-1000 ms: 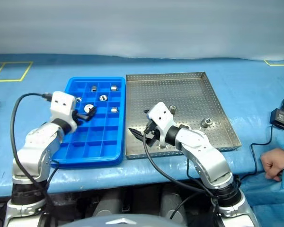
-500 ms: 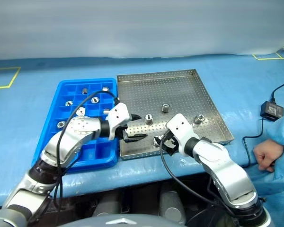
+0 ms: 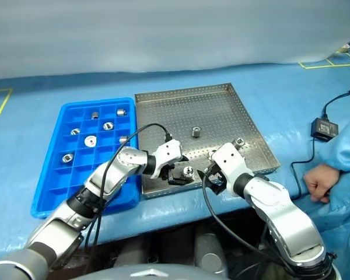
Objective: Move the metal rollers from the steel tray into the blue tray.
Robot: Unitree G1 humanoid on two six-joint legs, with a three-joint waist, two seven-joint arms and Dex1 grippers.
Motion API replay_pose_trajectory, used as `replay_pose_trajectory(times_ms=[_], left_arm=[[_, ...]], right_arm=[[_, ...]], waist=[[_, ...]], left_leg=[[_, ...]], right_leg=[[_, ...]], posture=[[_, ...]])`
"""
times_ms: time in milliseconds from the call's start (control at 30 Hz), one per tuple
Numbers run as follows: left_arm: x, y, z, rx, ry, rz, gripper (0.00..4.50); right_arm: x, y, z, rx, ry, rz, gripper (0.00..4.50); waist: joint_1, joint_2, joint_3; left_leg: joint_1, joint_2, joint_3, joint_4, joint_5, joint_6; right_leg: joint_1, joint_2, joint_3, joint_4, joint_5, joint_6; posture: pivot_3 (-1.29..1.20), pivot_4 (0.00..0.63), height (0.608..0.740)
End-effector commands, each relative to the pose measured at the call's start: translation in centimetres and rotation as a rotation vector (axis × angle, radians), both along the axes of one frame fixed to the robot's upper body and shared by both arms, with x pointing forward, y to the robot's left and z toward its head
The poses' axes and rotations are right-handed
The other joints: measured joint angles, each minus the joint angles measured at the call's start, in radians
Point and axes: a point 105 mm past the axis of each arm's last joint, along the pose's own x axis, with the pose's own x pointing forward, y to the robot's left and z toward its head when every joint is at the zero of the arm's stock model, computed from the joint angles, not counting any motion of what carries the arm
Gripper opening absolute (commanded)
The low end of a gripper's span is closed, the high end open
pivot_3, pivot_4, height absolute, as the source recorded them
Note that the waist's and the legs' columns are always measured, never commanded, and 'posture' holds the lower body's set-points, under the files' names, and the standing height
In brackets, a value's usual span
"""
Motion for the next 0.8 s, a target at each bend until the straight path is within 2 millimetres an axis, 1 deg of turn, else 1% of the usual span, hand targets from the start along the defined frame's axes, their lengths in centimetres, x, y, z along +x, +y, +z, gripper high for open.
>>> replay_pose_trajectory(times_ms=[33,233,300,333,433,567,633,700,800], left_arm=[[0.4,-0.6,0.5,-0.011,-0.033,-0.003,4.02],[1.3,-0.2,0.0,-0.003,-0.020,0.068,4.02],[1.5,0.1,-0.2,0.006,-0.013,0.085,3.65],[1.5,0.2,-0.3,0.011,-0.009,0.088,3.40],[1.0,0.5,-0.6,0.034,-0.001,0.067,2.45],[0.6,0.3,-0.5,0.010,0.007,0.051,2.45],[0.7,0.2,-0.2,-0.009,0.007,0.058,2.12],[0.6,0.1,0.0,-0.017,0.005,0.049,1.69],[0.6,0.1,0.6,-0.048,-0.004,0.054,1.69]], right_arm=[[0.0,0.1,1.1,0.005,-0.052,-0.001,4.50],[0.0,0.2,1.1,0.003,-0.056,0.005,4.50],[0.2,0.2,1.2,0.003,-0.060,0.005,4.50],[0.2,0.2,1.2,0.003,-0.062,0.005,4.50],[0.4,0.3,1.3,0.003,-0.067,0.005,4.50],[0.4,0.5,1.3,0.002,-0.069,0.013,4.50],[0.5,0.7,1.3,0.003,-0.070,0.017,4.50],[0.5,0.8,1.2,0.004,-0.069,0.023,4.50],[0.6,1.1,1.0,0.010,-0.059,0.037,4.50]], waist=[[-0.004,0.000,0.000],[-0.009,0.000,0.000],[-0.011,0.000,0.000],[-0.011,0.000,0.000],[-0.011,0.000,0.000],[-0.011,0.000,0.000],[-0.010,0.000,0.000],[-0.010,0.000,0.000],[-0.009,0.000,0.000]], left_leg=[[0.000,0.000,0.000,0.000,0.000,0.000],[0.000,0.000,0.000,0.000,0.000,0.000],[0.000,0.000,0.000,0.000,0.000,0.000],[0.000,0.000,0.000,0.000,0.000,0.000],[0.000,0.000,0.000,0.000,0.000,0.000],[0.000,0.000,0.000,0.000,0.000,0.000],[0.000,0.000,0.000,0.000,0.000,0.000],[0.000,0.000,0.000,0.000,0.000,0.000],[0.000,0.000,0.000,0.000,0.000,0.000]], right_leg=[[0.000,0.000,0.000,0.000,0.000,0.000],[0.000,0.000,0.000,0.000,0.000,0.000],[0.000,0.000,0.000,0.000,0.000,0.000],[0.000,0.000,0.000,0.000,0.000,0.000],[0.000,0.000,0.000,0.000,0.000,0.000],[0.000,0.000,0.000,0.000,0.000,0.000],[0.000,0.000,0.000,0.000,0.000,0.000],[0.000,0.000,0.000,0.000,0.000,0.000],[0.000,0.000,0.000,0.000,0.001,-0.001]], posture=[[-0.29,0.150,0.740],[-0.28,0.150,0.740],[-0.28,0.150,0.740],[-0.28,0.150,0.740],[-0.27,0.150,0.740],[-0.27,0.150,0.740],[-0.27,0.150,0.740],[-0.26,0.150,0.740],[-0.26,0.150,0.740]])
